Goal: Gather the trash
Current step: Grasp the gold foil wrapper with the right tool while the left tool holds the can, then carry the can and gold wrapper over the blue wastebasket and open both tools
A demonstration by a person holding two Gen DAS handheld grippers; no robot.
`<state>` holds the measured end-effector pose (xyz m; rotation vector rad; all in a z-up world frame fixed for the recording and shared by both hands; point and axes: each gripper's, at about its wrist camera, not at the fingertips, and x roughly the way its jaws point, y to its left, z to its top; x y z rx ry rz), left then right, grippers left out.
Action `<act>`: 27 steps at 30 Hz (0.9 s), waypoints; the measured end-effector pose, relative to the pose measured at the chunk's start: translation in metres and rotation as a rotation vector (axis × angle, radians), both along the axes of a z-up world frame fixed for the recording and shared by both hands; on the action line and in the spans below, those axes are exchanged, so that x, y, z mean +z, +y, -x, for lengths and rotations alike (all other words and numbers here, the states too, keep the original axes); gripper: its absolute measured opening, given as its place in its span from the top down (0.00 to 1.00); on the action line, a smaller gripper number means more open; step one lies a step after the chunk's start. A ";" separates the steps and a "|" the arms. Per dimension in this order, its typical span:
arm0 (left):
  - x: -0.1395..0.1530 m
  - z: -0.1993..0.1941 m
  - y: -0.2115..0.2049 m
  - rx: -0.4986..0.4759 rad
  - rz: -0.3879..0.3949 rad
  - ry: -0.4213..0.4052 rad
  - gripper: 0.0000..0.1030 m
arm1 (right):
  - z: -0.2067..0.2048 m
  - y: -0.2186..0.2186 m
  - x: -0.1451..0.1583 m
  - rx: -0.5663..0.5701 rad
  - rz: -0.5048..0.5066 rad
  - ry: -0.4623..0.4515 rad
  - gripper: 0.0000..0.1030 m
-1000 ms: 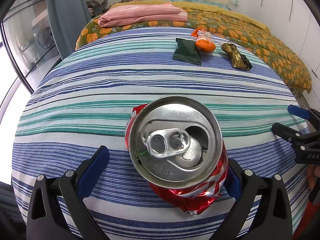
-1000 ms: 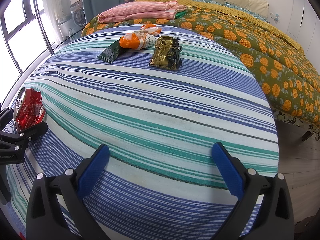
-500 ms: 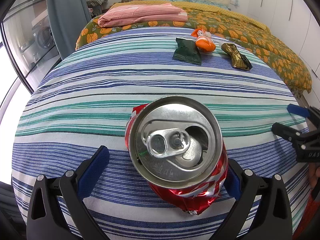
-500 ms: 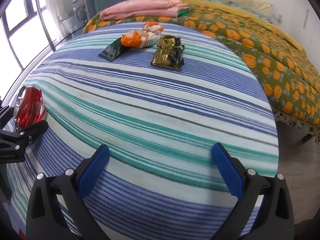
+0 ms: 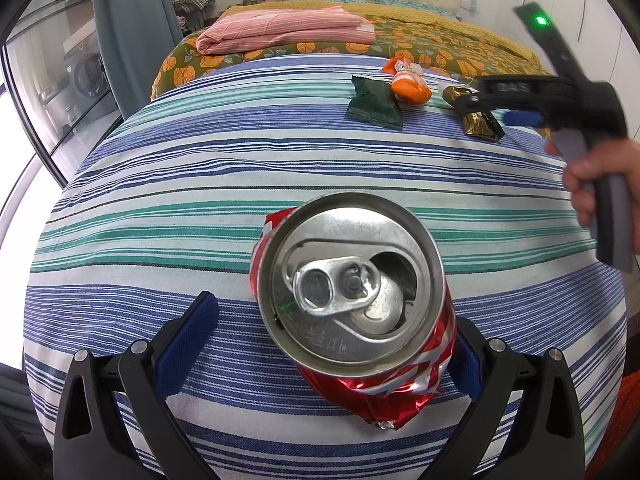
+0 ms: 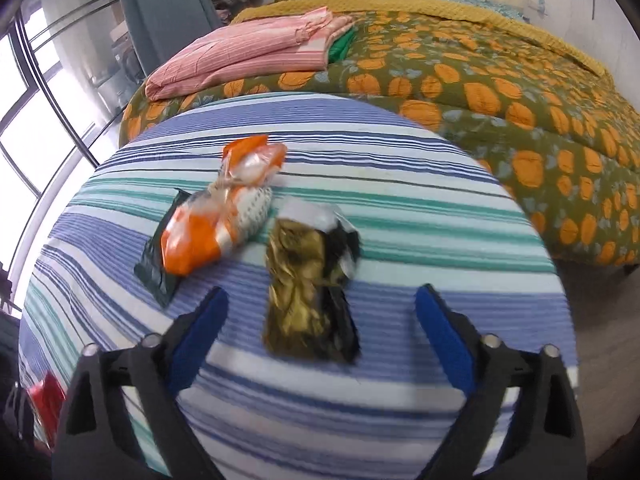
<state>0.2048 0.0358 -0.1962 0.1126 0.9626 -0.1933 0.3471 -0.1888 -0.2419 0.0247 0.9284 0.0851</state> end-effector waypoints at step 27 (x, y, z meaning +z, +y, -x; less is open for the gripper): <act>-0.001 -0.001 0.000 -0.001 0.001 0.000 0.04 | 0.217 -0.009 -0.014 0.208 0.062 0.026 0.29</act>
